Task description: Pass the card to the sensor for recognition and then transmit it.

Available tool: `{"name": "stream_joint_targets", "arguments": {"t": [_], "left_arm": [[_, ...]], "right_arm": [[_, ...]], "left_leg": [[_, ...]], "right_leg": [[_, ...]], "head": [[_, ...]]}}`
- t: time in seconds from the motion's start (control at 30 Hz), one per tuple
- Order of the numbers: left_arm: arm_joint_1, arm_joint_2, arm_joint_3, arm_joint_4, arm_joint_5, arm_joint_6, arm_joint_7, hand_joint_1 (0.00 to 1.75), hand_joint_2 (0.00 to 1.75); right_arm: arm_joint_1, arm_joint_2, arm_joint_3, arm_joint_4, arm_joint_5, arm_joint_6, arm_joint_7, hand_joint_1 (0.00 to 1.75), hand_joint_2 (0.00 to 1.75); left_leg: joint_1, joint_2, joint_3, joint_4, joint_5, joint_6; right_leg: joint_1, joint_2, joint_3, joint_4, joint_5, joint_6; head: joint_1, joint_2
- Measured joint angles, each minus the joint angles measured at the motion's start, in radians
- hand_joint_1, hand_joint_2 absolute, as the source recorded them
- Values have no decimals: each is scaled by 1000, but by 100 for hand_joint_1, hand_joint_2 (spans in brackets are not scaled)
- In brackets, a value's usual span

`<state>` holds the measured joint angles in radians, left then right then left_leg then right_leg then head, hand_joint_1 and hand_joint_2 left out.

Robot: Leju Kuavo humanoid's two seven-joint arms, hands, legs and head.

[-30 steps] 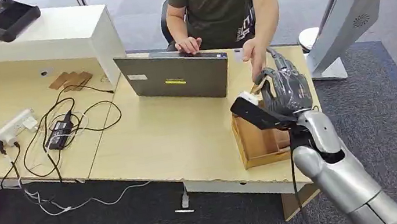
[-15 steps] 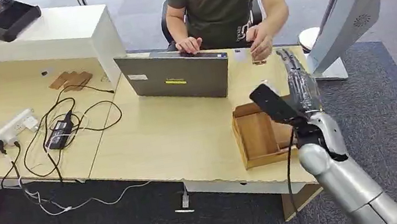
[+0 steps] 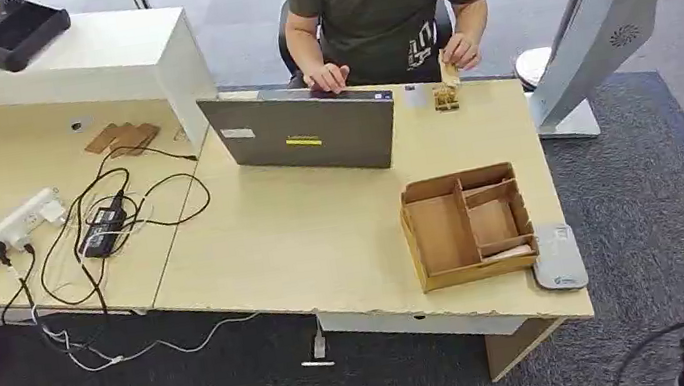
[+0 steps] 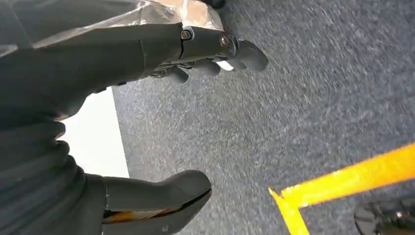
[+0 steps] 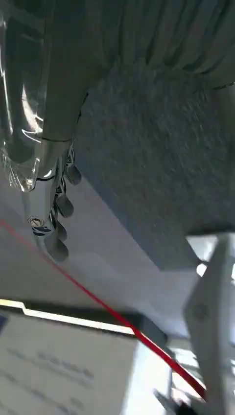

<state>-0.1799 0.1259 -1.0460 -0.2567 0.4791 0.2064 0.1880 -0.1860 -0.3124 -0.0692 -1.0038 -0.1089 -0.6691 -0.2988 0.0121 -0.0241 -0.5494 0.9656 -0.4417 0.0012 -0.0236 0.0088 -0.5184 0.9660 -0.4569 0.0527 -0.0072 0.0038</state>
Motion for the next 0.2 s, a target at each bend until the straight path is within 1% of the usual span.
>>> {"name": "stream_joint_targets", "arguments": {"t": [0.03,0.13,0.2], "left_arm": [[5,1,1,0,1,11,-5,0,175],[12,3,6,0,8,47,-35,0,175],[18,3,10,0,21,70,-59,0,175]], "right_arm": [[16,0,-38,55,-40,4,-6,0,175],[53,2,-99,199,-148,42,16,0,175],[67,5,-135,297,-191,80,61,0,175]], "left_leg": [[0,0,0,0,-1,0],[0,3,2,0,-2,-1],[1,3,4,-1,-3,-1]], "right_leg": [[0,1,0,0,0,0],[0,5,-1,0,-1,-1],[1,4,1,0,-2,-1]], "head": [[-1,0],[-2,0],[0,0]]}}
